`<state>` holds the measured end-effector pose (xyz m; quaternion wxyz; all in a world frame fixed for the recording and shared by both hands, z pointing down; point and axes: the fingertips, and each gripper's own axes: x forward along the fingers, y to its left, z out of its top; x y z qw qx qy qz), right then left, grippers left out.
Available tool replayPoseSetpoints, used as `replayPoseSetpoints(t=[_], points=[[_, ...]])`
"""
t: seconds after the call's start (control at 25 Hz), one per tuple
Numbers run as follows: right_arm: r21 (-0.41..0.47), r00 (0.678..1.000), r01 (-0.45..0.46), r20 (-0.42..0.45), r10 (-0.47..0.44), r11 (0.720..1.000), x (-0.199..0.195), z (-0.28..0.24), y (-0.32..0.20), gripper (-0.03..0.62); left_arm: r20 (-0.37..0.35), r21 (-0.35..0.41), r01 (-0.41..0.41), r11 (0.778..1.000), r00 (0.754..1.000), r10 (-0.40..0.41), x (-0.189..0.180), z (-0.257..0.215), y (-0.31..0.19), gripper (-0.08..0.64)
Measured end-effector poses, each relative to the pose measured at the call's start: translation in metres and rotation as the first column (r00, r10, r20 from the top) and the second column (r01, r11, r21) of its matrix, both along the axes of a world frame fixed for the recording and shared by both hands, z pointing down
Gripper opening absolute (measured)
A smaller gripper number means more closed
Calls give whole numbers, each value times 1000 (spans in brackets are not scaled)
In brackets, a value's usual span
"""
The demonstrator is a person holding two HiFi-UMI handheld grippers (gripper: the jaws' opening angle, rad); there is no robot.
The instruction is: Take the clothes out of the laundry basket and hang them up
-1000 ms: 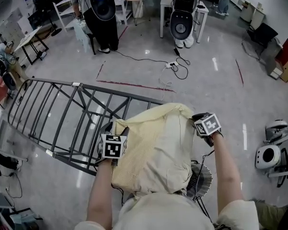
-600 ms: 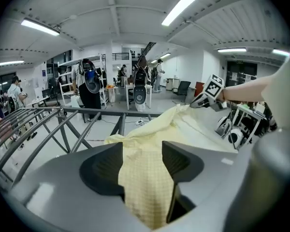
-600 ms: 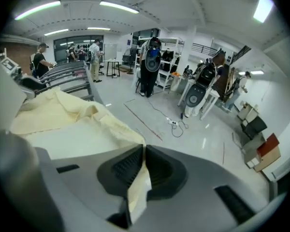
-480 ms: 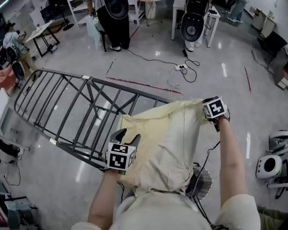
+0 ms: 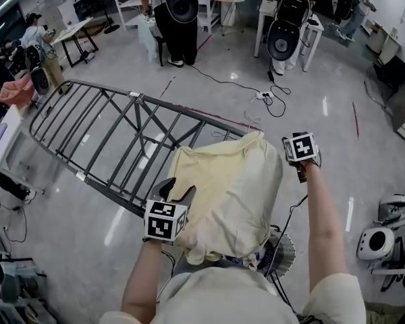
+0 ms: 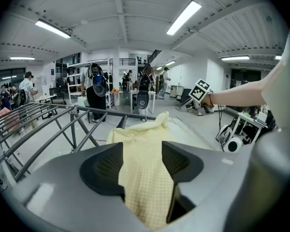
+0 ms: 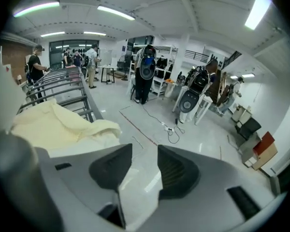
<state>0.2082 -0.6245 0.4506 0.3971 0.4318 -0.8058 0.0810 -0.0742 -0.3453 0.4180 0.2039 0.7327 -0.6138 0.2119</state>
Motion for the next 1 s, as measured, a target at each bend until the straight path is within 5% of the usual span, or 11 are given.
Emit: replayPoseSetpoints(t=[0.48, 0.76, 1.0], points=[[166, 970, 163, 155, -189, 973, -65, -37, 172, 137, -17, 36, 34, 999, 999, -33, -18, -1, 69, 259], [159, 961, 157, 201, -187, 975, -128, -33, 288, 138, -64, 46, -19, 999, 998, 22, -56, 13, 108, 241], [91, 954, 47, 290, -72, 995, -183, -15, 361, 140, -88, 48, -93, 995, 991, 97, -100, 26, 145, 228]])
